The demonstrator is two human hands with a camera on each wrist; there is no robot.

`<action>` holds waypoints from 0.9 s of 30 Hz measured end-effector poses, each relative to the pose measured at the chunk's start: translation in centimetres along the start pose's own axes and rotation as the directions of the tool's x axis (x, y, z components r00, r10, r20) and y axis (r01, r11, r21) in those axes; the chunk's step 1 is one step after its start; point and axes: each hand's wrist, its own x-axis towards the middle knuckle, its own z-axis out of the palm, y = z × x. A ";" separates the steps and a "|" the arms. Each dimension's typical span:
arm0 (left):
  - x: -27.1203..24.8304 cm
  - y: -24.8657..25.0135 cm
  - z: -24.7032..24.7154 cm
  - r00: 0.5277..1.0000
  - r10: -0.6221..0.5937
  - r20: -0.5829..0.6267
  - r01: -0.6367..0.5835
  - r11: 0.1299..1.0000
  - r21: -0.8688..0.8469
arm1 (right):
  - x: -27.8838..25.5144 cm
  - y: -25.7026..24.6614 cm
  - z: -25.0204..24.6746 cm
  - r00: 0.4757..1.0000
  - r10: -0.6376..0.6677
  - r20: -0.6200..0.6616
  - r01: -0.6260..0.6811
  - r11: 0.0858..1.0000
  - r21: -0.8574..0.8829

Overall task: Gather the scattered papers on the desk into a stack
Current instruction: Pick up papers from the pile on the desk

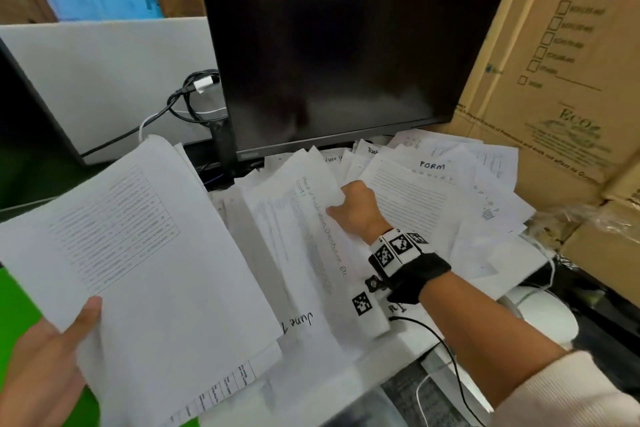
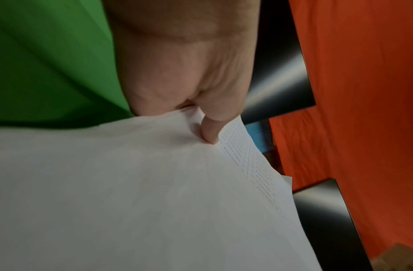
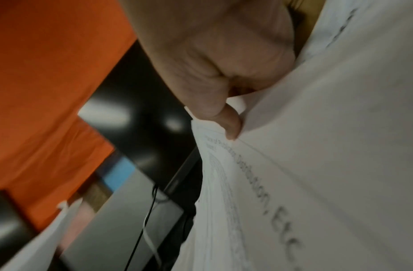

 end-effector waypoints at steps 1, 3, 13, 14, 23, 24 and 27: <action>-0.7 0.5 0.6 0.998 0.036 0.049 -0.040 0.996 0.080 | 0.0 0.7 -1.2 1.000 0.010 -0.027 -0.008 0.999 0.048; -1.3 1.0 2.5 0.992 0.073 0.102 -0.091 0.979 0.184 | 0.0 2.2 -3.7 0.992 0.068 -0.108 -0.054 0.991 0.126; -2.5 0.7 9.3 0.976 0.057 0.211 -0.099 0.976 0.195 | -0.3 9.2 -8.7 0.839 0.444 -0.314 -0.536 0.771 -0.343; -2.8 0.8 9.6 0.973 0.068 0.223 -0.112 0.975 0.190 | -0.4 9.1 -8.6 0.821 0.472 -0.321 -0.566 0.747 -0.349; -3.4 1.7 8.0 0.984 0.061 0.165 -0.093 0.976 0.198 | -1.1 9.0 -10.0 0.900 0.173 -0.399 -0.327 0.875 -0.358; -3.4 1.8 7.8 0.985 0.060 0.163 -0.092 0.976 0.196 | -1.4 8.9 -10.5 0.893 0.136 -0.430 -0.308 0.880 -0.361; -3.7 2.3 7.7 0.985 0.066 0.159 -0.095 0.978 0.185 | -1.8 8.2 -11.9 0.865 0.015 -0.502 -0.220 0.909 -0.353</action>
